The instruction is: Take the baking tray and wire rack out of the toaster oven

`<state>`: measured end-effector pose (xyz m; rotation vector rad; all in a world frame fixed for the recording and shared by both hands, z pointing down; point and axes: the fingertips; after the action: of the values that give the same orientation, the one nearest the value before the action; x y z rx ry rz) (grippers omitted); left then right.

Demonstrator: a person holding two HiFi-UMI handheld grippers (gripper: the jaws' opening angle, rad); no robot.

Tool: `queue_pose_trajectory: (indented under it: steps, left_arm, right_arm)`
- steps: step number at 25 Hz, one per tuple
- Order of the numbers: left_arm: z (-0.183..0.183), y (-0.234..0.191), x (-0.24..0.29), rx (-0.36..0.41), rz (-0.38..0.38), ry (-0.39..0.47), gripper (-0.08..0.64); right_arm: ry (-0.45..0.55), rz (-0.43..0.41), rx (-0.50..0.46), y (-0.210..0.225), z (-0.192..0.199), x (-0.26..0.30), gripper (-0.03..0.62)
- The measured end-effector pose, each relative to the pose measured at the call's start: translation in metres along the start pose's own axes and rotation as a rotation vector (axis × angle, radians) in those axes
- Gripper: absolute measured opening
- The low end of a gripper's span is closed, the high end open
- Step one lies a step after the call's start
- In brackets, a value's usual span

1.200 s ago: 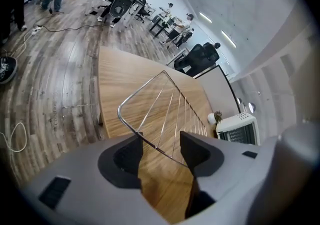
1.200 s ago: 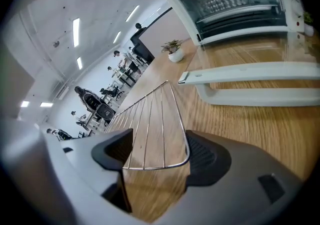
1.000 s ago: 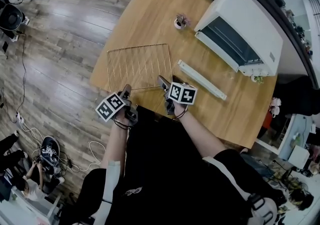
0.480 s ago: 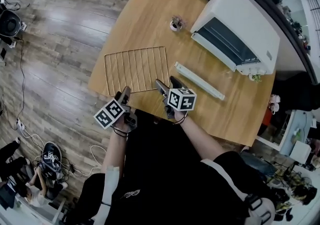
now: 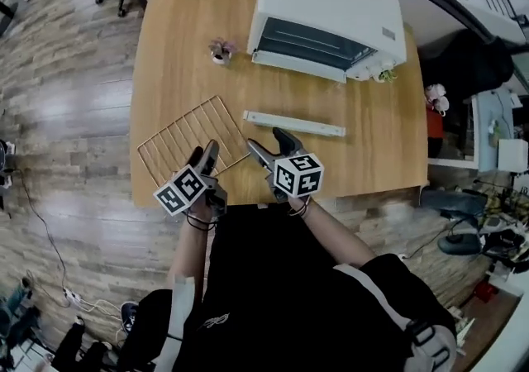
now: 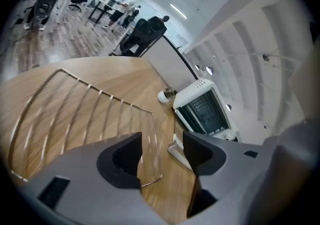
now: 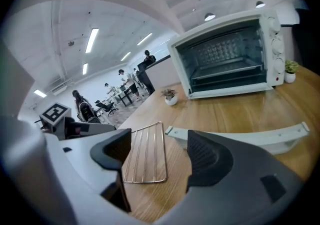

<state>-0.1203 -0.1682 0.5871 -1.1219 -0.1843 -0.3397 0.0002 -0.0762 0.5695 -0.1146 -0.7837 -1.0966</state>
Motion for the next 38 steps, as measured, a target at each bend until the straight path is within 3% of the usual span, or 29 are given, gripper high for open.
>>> queue_pose_trajectory:
  steps: [6, 12, 14, 17, 23, 33, 38]
  left_arm:
    - [0.018, 0.051, 0.064, 0.059, 0.178, -0.203, 0.258]
    - [0.045, 0.096, 0.111, -0.029, 0.302, -0.272, 0.258]
    - [0.043, 0.117, 0.129, -0.014, 0.332, -0.275, 0.256]
    - [0.034, 0.146, 0.158, 0.020, 0.369, -0.256, 0.258]
    - [0.016, 0.165, 0.199, -0.036, 0.369, -0.157, 0.256]
    - [-0.006, 0.147, 0.281, -0.088, 0.299, -0.045, 0.256]
    - [-0.020, 0.138, 0.312, -0.100, 0.282, 0.014, 0.256]
  right_arm:
    - [0.110, 0.180, 0.163, 0.053, -0.010, -0.037, 0.359]
    - [0.231, 0.234, 0.382, 0.099, -0.026, -0.074, 0.350]
    - [0.277, 0.240, 0.445, 0.117, -0.039, -0.086, 0.345]
    - [0.323, 0.228, 0.515, 0.142, -0.061, -0.090, 0.344]
    - [0.331, 0.163, 0.573, 0.177, -0.096, -0.068, 0.342]
    - [0.296, 0.086, 0.680, 0.242, -0.141, 0.006, 0.327]
    - [0.306, 0.057, 0.830, 0.270, -0.151, 0.039, 0.314]
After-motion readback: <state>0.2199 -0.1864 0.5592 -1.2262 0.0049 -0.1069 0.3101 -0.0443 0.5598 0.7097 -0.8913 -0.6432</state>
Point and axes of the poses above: the fingertips, and each gripper's own axes: x forward along the fingers, y to its right, z out of its underside, and after that the axes turned 14 degrees about z, right-handed
